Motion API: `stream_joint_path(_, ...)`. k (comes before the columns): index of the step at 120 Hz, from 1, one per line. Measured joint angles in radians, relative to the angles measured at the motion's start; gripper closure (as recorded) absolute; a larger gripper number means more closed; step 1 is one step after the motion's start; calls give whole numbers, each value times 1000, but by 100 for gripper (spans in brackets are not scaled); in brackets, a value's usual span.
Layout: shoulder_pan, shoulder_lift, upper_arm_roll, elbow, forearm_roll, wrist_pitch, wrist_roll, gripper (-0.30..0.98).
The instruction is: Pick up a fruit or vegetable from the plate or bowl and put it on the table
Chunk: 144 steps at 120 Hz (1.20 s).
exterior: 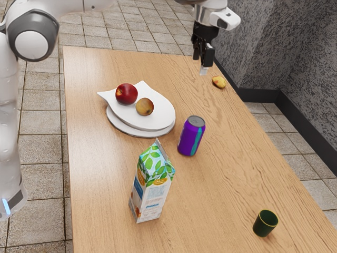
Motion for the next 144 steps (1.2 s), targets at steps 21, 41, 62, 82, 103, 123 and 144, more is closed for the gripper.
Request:
stream_joint_path(21,-2,1,7,0,1,-4,2,0)
stream_joint_path(41,38,-6,8,0,12,-19,9,0)
stream_joint_path(62,39,-15,8,-51,35,-31,99,0)
stream_joint_path(82,-1,-75,40,-262,39,47,231,0)
stream_joint_path(103,-21,-158,120,-440,44,142,375,0)
stream_joint_path(123,42,-198,128,-555,55,227,492,0)
stream_joint_path(144,34,-240,130,-668,54,288,584,0)
